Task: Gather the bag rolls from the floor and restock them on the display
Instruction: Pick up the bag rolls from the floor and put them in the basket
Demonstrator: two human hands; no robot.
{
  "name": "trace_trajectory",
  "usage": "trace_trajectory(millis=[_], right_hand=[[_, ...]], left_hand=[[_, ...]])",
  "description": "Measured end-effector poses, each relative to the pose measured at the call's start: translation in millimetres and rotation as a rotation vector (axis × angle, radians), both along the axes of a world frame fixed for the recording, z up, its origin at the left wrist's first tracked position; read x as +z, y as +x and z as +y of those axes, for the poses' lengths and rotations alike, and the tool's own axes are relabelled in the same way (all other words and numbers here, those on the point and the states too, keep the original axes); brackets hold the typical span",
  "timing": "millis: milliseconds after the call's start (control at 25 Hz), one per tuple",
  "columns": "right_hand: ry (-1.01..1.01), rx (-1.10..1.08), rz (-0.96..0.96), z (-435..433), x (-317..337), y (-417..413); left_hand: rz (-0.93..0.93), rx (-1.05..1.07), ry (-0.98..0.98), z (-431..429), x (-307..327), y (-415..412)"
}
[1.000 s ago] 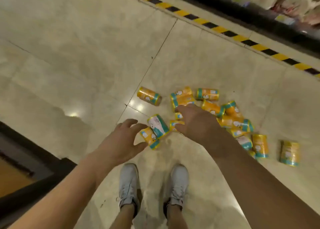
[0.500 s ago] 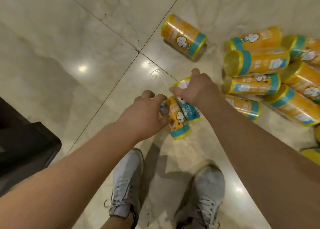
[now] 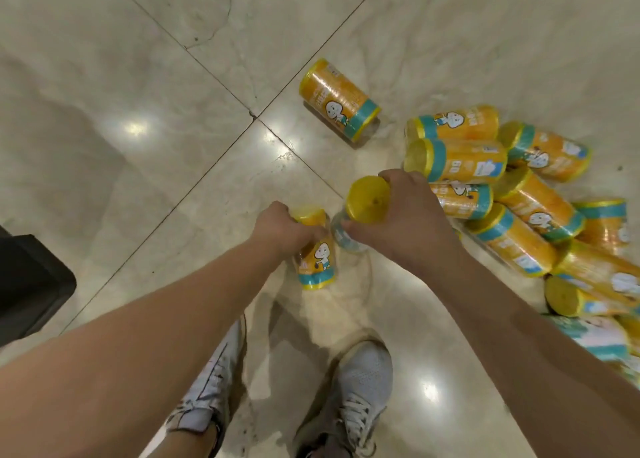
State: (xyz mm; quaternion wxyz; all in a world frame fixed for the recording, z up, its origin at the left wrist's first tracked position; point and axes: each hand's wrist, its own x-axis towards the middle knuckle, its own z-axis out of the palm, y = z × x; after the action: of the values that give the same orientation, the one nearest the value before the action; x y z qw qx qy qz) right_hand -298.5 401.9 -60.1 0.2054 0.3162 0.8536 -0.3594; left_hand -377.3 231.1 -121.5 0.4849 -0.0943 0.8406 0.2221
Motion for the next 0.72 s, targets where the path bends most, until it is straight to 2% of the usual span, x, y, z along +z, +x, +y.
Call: trace_trajectory(millis=[120,280,560,720], right_hand=[[0.031,-0.017,0.108,7.3,59.5,6.8],[0.084,0.006,0.246,14.8,191.4,-4.6],[0.173,0.111,0.406,22.0,564.5,-53.7],[0.266,0.249,0.516,-0.6,738.9,-56.4]], left_hand=[[0.210,-0.178,0.162,-4.9,73.5,-10.1],[0.420,-0.236,0.350,-15.9,226.2,-48.4],[0.649,-0.401,0.555,-36.9,611.0,-120.4],[0.752,-0.426,0.669,-66.7,771.2,-116.8]])
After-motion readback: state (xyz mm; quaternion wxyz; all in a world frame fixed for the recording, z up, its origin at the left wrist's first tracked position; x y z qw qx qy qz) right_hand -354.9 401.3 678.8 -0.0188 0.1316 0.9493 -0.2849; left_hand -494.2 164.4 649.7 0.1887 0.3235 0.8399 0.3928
